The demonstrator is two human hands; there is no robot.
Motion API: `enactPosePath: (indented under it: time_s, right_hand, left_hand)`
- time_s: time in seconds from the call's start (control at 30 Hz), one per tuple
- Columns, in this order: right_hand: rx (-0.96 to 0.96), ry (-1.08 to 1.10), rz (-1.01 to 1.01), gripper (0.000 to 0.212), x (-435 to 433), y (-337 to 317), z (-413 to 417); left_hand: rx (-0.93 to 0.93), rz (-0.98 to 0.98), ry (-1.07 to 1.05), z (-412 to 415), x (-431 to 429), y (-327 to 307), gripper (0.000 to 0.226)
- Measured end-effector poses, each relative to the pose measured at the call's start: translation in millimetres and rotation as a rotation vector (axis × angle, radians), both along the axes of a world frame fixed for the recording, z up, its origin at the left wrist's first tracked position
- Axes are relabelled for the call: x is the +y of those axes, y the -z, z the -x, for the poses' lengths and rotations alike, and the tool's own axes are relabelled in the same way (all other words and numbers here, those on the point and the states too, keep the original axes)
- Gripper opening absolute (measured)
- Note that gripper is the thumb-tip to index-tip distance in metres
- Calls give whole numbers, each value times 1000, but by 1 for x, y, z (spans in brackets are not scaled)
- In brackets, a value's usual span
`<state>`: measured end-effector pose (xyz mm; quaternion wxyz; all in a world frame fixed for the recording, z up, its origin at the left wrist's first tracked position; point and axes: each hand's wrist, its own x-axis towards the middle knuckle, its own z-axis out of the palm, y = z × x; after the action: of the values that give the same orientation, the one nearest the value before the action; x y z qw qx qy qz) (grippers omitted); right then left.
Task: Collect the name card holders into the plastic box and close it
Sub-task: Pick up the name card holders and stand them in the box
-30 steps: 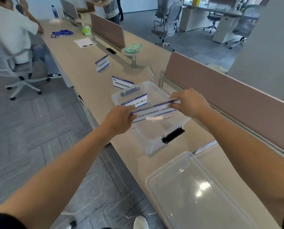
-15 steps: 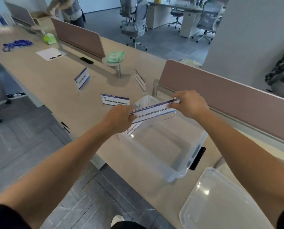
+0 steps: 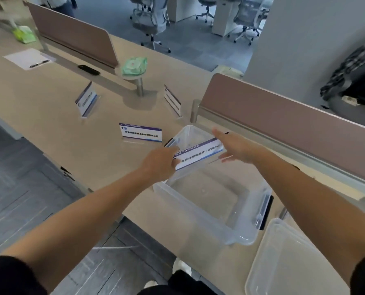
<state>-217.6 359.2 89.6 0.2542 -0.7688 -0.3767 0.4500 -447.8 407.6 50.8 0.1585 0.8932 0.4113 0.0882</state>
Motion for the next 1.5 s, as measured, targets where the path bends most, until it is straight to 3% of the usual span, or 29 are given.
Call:
enactPosePath:
  time_s: [0.13,0.27,0.37,0.47,0.6,0.7,0.8,0.9,1.0,1.13,1.5]
  right_hand:
    - [-9,138,42,50,21,32,-13]
    - [246,221,87,41,42,65,-21]
    - [264,245,93,26,54,88,-24]
    - [206,246,100,25,64,109,-22]
    - [121,197,135,34,77,138,-24]
    - [131,234,206,33,85,155,-26]
    - [149,275,259,24,90,165,-27]
    - [140,256,177,16,89,170,-26]
    - [152,276,100,54,78,171,-18]
    - [346,327,169,79,58,181,11]
    - [655,474,234,78,48,196,52]
  left_hand:
    - [32,34,-56,-22,5,19,15]
    - [111,51,-127,-37,1,36,23]
    - [182,109,-38,-38,8,48,21]
    - [219,173,76,-31,25,63,32]
    - [43,14,119,-19,47,74,30]
    - [-3,-27,34,-14,65,79,50]
    - [-2,111,-54,-14,80,91,57]
    - [-3,222,-106,-14,85,102,59]
    - [-52,112,-144,-12,87,112,52]
    - [-216,74,-172,-10,91,119,39]
    - [-263,132,-190,-10,93,123,40]
